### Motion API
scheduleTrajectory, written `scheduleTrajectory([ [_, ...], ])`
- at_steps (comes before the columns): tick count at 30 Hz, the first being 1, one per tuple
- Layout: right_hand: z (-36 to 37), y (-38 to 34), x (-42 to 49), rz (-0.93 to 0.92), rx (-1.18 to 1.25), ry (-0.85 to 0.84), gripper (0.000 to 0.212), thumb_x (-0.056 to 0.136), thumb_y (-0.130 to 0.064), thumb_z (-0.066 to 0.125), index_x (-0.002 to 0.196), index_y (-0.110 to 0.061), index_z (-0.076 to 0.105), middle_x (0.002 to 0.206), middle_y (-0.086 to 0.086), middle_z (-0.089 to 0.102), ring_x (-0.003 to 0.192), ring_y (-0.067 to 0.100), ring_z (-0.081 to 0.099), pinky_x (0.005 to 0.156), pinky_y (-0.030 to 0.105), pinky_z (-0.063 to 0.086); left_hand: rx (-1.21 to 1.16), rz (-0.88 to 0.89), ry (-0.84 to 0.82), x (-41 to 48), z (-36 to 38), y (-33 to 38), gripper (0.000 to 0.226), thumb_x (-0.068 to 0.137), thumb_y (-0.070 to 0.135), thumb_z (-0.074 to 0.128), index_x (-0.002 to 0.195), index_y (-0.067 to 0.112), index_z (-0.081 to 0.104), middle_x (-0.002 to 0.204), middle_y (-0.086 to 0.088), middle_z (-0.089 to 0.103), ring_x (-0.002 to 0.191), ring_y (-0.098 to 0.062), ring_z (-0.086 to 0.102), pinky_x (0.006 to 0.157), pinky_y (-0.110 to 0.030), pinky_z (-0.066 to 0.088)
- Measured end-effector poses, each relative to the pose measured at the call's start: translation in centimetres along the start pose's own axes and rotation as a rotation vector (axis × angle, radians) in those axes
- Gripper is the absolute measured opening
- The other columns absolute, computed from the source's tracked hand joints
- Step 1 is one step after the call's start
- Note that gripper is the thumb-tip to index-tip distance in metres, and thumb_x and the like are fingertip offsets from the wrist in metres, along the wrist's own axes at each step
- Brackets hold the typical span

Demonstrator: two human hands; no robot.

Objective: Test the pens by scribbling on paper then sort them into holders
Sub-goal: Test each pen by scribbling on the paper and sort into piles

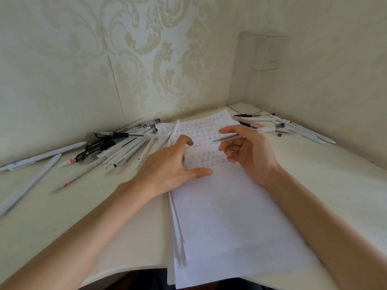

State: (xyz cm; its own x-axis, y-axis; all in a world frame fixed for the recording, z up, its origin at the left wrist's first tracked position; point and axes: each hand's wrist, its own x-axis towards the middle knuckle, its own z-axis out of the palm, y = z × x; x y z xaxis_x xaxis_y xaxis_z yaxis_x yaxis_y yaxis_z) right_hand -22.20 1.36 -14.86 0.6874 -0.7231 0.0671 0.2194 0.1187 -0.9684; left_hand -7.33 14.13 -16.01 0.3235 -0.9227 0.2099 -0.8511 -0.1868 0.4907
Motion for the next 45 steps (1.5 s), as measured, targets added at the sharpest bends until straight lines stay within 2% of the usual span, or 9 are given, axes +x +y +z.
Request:
scheduleTrajectory([
  [3,0.0,0.1,-0.1,-0.034,-0.123,-0.001,0.022,0.092,-0.022,0.056,0.085,-0.004,0.065,0.074,0.012,0.069,0.059,0.016,0.059,0.052,0.023,0.044,0.192,0.057,-0.036,-1.2,-0.2,-0.9,0.076,0.063,0.077,0.052,0.123,0.033,0.041,0.088,0.018,0.038,0.093,-0.007,0.04,0.077,-0.027,0.032],
  [5,0.7,0.4,-0.4,-0.057,-0.332,0.049,0.024,0.086,-0.026,0.067,0.073,-0.008,0.059,0.065,0.005,0.067,0.052,0.01,0.054,0.052,0.021,0.04,0.164,0.088,-0.017,-1.7,0.2,-1.3,0.069,0.064,0.076,0.051,0.118,0.034,0.046,0.082,0.023,0.035,0.091,-0.005,0.034,0.081,-0.026,0.029],
  [8,1.8,0.9,-1.0,-0.053,-0.531,0.094,0.033,0.081,-0.028,0.073,0.065,-0.014,0.047,0.052,0.0,0.057,0.043,0.006,0.042,0.044,0.017,0.034,0.123,0.083,0.007,-1.5,0.6,-1.4,0.061,0.065,0.075,0.054,0.112,0.035,0.049,0.077,0.026,0.034,0.084,-0.006,0.035,0.077,-0.028,0.027],
  [13,2.4,1.8,-1.0,-0.119,-0.81,0.138,0.034,0.082,-0.015,0.063,0.06,-0.015,0.037,0.052,-0.004,0.035,0.047,0.006,0.029,0.044,0.018,0.025,0.146,0.067,0.062,-1.4,0.8,-1.0,0.054,0.068,0.072,0.052,0.108,0.034,0.049,0.074,0.024,0.035,0.082,-0.007,0.037,0.074,-0.028,0.024],
  [20,2.4,2.3,-0.8,-0.142,-0.796,0.143,0.026,0.08,-0.011,0.06,0.061,-0.012,0.042,0.045,-0.004,0.046,0.044,0.007,0.035,0.044,0.019,0.03,0.151,0.051,0.065,-1.5,1.1,-0.9,0.054,0.068,0.071,0.049,0.109,0.035,0.049,0.075,0.019,0.037,0.083,-0.007,0.037,0.073,-0.027,0.023],
  [25,2.4,2.3,-0.7,-0.149,-0.826,0.151,0.027,0.079,-0.009,0.059,0.063,-0.013,0.038,0.055,0.001,0.036,0.052,0.01,0.03,0.049,0.026,0.026,0.161,0.047,0.051,-1.5,1.1,-0.9,0.054,0.07,0.071,0.049,0.112,0.037,0.049,0.085,0.015,0.042,0.086,-0.006,0.037,0.074,-0.026,0.022],
  [36,2.5,2.3,-0.8,-0.136,-0.803,0.134,0.026,0.079,-0.009,0.059,0.063,-0.012,0.039,0.055,0.003,0.036,0.053,0.012,0.032,0.051,0.027,0.027,0.167,0.045,0.048,-1.7,1.0,-0.8,0.052,0.072,0.07,0.051,0.113,0.037,0.049,0.088,0.015,0.042,0.087,-0.005,0.036,0.073,-0.026,0.022],
  [39,2.4,2.3,-0.8,-0.152,-0.813,0.139,0.029,0.079,-0.007,0.059,0.062,-0.013,0.036,0.053,-0.003,0.031,0.053,0.01,0.028,0.049,0.025,0.025,0.173,0.052,0.05,-1.7,1.0,-0.8,0.053,0.072,0.07,0.05,0.113,0.037,0.049,0.089,0.015,0.044,0.087,-0.005,0.037,0.072,-0.026,0.022],
  [45,2.4,2.3,-0.8,-0.132,-0.806,0.114,0.031,0.079,-0.01,0.06,0.06,-0.015,0.037,0.047,-0.004,0.038,0.047,0.01,0.033,0.045,0.022,0.029,0.17,0.048,0.043,-1.7,0.9,-0.7,0.053,0.073,0.07,0.051,0.114,0.037,0.049,0.09,0.015,0.045,0.086,-0.005,0.037,0.069,-0.026,0.021],
])
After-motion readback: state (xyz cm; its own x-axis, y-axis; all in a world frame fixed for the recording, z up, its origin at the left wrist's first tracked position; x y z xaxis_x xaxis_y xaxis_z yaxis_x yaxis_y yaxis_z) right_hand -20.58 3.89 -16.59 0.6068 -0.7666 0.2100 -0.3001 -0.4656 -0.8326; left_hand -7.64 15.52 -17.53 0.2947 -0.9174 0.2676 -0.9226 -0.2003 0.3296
